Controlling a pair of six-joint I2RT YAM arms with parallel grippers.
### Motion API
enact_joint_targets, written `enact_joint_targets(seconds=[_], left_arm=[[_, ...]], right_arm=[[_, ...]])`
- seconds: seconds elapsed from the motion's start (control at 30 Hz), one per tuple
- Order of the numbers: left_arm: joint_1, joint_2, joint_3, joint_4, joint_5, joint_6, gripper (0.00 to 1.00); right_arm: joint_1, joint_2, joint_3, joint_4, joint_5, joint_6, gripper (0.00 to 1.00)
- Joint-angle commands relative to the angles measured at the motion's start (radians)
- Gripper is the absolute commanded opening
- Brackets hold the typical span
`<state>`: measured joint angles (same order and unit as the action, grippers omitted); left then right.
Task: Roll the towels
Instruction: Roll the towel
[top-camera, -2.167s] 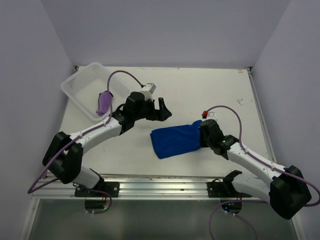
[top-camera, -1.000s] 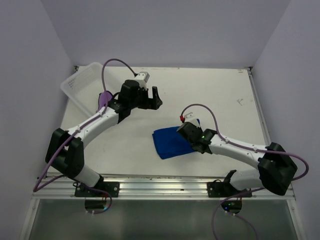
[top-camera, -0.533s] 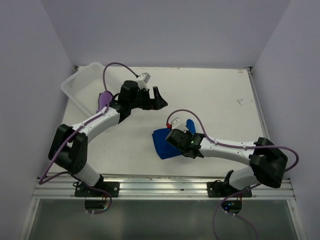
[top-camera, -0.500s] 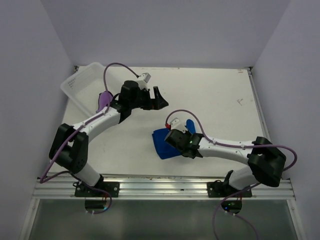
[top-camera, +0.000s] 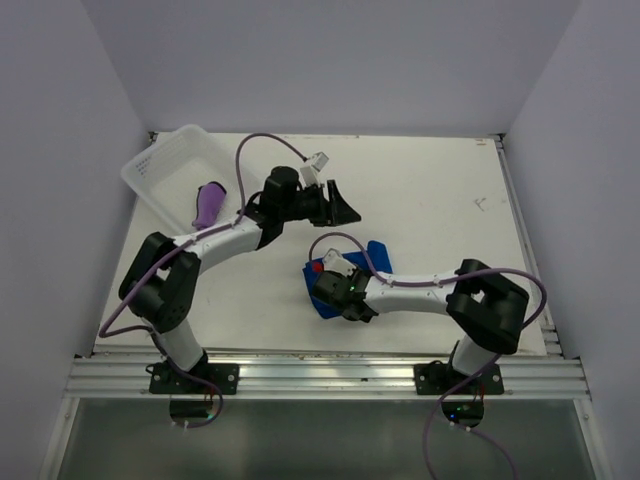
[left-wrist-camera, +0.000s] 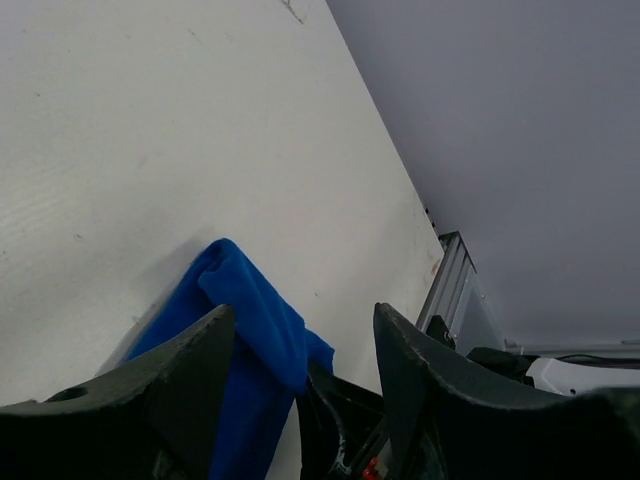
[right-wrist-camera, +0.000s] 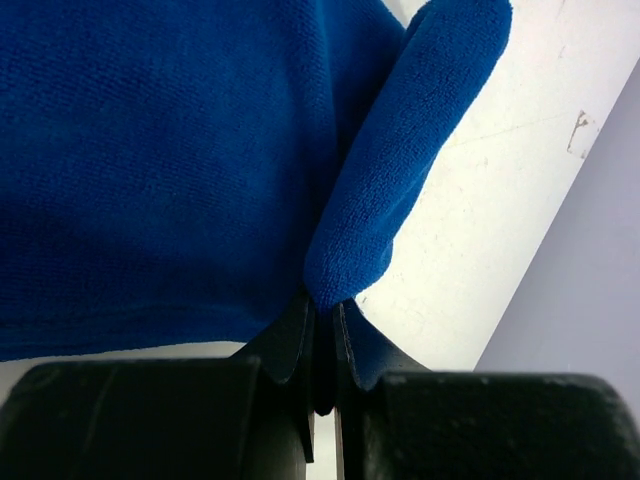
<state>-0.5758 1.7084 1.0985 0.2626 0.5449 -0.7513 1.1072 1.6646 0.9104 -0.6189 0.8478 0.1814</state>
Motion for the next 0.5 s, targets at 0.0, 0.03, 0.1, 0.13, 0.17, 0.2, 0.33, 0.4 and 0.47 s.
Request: enact_joint_targets(seconds=[0.0, 0.03, 0.1, 0.13, 0.17, 0.2, 0.33, 0.4, 0.47], left_arm=[[-0.009, 0.039, 0.067, 0.101, 0.073, -0.033, 0.60], [-0.013, 0.045, 0.081, 0.104, 0.079, -0.034, 0.55], [-0.033, 0.074, 0.099, 0.110, 0.090, -0.023, 0.42], [-0.039, 0.086, 0.119, 0.110, 0.104, -0.023, 0.40], [-0.044, 0.115, 0.129, 0.116, 0.119, -0.028, 0.35], [-0.050, 0.128, 0.132, 0.150, 0.133, -0.046, 0.25], [-0.061, 0.177, 0.117, 0.260, 0.202, -0.105, 0.10], [-0.068, 0.203, 0.116, 0.314, 0.214, -0.121, 0.02], [-0.081, 0.238, 0.130, 0.339, 0.245, -0.128, 0.00]], right_arm=[[0.009, 0.027, 0.032, -0.012, 0.036, -0.036, 0.00], [0.008, 0.038, 0.030, -0.004, 0.037, -0.040, 0.00], [0.010, 0.050, 0.030, 0.001, 0.034, -0.051, 0.00], [0.010, 0.056, 0.033, -0.001, 0.034, -0.051, 0.00], [0.011, 0.070, 0.035, -0.004, 0.030, -0.053, 0.00], [0.011, 0.076, 0.039, -0.004, 0.027, -0.054, 0.00], [0.013, 0.109, 0.051, -0.012, 0.022, -0.056, 0.00], [0.013, 0.121, 0.051, -0.015, 0.020, -0.060, 0.00], [0.013, 0.126, 0.054, -0.015, 0.017, -0.062, 0.00]])
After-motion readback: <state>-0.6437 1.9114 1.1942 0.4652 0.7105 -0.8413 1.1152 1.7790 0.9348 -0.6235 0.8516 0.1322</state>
